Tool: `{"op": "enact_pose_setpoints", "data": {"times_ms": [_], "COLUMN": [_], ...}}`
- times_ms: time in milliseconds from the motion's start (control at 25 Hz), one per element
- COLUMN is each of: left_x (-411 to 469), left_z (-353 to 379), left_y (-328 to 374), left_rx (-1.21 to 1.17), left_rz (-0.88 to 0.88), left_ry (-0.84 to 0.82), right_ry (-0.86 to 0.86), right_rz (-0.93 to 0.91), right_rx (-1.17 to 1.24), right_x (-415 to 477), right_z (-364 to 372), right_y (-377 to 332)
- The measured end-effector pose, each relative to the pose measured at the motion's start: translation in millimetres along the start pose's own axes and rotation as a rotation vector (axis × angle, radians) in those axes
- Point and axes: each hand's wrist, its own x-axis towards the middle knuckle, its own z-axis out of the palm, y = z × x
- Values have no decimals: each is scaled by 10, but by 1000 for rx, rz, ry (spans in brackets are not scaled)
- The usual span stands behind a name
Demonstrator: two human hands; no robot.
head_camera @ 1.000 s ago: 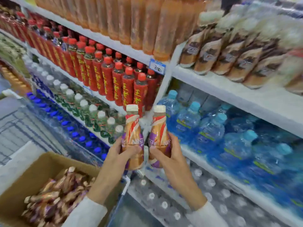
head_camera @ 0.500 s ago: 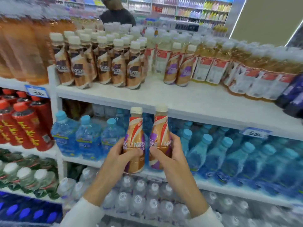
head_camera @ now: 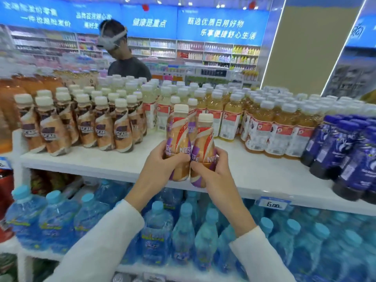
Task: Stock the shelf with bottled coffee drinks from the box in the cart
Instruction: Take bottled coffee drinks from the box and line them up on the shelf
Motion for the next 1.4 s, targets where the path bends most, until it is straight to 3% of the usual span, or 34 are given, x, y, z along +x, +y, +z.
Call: {"op": "enact_pose_setpoints", "data": {"times_ms": [480,760,920,1120,1400], "left_x": [451,340,405,470,378], "left_z": [-135,-121,-240,-415,-321], "left_y": [-428,-421,-442,-435,-445], "left_rx": [190,329,306,252,317], "left_rz": [-76,-15,-45,-88,-1], "left_ry": [-166,78,31,-180,-47], "right_ry": [-39,215,190,9,162], "right_rz": [24,-59,-23,48,-37], "right_rx": [-111,-419,-405,-338,-396], "right_x": [470,361,394,433,395], "right_z": [-19,-56,-112,-205,-73], "right_y": [300,301,320,271,310]}}
